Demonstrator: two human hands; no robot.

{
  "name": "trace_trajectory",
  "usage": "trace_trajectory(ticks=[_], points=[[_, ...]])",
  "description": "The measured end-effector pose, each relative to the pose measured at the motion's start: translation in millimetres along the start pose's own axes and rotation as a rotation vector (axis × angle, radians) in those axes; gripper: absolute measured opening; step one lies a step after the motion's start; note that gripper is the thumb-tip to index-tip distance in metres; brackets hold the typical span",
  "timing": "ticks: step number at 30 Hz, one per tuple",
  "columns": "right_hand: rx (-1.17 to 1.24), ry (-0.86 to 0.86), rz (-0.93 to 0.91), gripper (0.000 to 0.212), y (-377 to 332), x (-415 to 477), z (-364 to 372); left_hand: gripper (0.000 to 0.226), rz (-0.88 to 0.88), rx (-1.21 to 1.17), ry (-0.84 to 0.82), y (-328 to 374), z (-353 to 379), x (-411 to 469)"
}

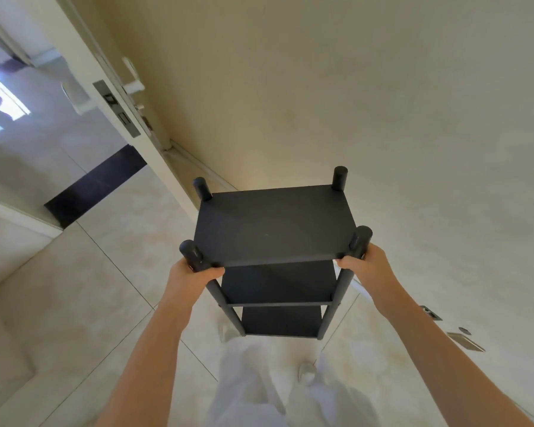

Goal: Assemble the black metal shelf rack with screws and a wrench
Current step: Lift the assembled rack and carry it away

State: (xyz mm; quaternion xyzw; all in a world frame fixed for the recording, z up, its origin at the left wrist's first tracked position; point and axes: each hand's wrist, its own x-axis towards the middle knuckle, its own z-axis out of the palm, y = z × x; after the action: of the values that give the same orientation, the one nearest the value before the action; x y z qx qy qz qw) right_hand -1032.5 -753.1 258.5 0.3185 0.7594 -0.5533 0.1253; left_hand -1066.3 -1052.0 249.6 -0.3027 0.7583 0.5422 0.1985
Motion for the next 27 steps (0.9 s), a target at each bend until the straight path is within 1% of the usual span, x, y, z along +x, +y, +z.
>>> trace_trajectory(ticks=[3, 6, 7, 10, 11, 13, 14, 16, 17, 20, 21, 23, 25, 27], points=[[0.029, 0.035, 0.08, 0.017, -13.1, 21.5, 26.6, 0.044, -0.014, 0.05, -0.097, 17.0, -16.0, 41.0], [0.08, 0.096, 0.134, 0.008, -21.5, 34.6, 55.1, 0.044, -0.005, 0.114, -0.219, 36.0, -37.0, 75.3], [0.11, 0.119, 0.144, 0.008, -25.0, 38.0, 64.6, 0.052, 0.001, 0.128, -0.252, 45.2, -43.9, 84.5], [0.179, 0.138, 0.175, 0.008, -42.4, 49.9, 89.7, 0.104, -0.049, 0.065, -0.281, 73.0, -58.7, 115.2], [0.197, 0.134, 0.188, 0.009, -46.7, 54.3, 96.2, 0.11, -0.068, 0.026, -0.285, 80.9, -61.1, 126.2], [0.242, 0.129, 0.209, 0.011, -53.7, 61.9, 106.7, 0.097, -0.121, -0.047, -0.292, 98.1, -62.5, 144.2], [0.269, 0.127, 0.217, 0.016, -55.7, 66.6, 110.9, 0.095, -0.14, -0.097, -0.287, 106.1, -62.5, 152.9], [0.34, 0.1, 0.225, 0.025, -60.6, 74.6, 117.6, 0.103, -0.185, -0.198, -0.249, 121.6, -60.6, 169.2], [0.376, 0.073, 0.228, 0.029, -62.7, 79.4, 120.5, 0.098, -0.205, -0.242, -0.225, 128.0, -58.8, 178.6], [0.459, -0.001, 0.255, 0.047, -68.7, 94.3, 126.2, 0.058, -0.243, -0.279, -0.158, 136.3, -51.8, 211.3], [0.458, -0.028, 0.252, 0.051, -70.6, 100.1, 126.4, 0.052, -0.245, -0.252, -0.151, 138.3, -49.3, 220.4], [0.446, -0.088, 0.248, 0.053, -75.3, 114.4, 128.6, 0.046, -0.231, -0.185, -0.158, 142.8, -45.9, 239.3], [0.467, -0.131, 0.27, 0.054, -79.3, 126.9, 130.3, 0.029, -0.228, -0.14, -0.198, 145.2, -45.7, 257.1], [0.516, -0.146, 0.311, 0.05, -78.3, 144.0, 131.9, 0.012, -0.237, -0.106, -0.245, 146.7, -44.7, 276.5]])
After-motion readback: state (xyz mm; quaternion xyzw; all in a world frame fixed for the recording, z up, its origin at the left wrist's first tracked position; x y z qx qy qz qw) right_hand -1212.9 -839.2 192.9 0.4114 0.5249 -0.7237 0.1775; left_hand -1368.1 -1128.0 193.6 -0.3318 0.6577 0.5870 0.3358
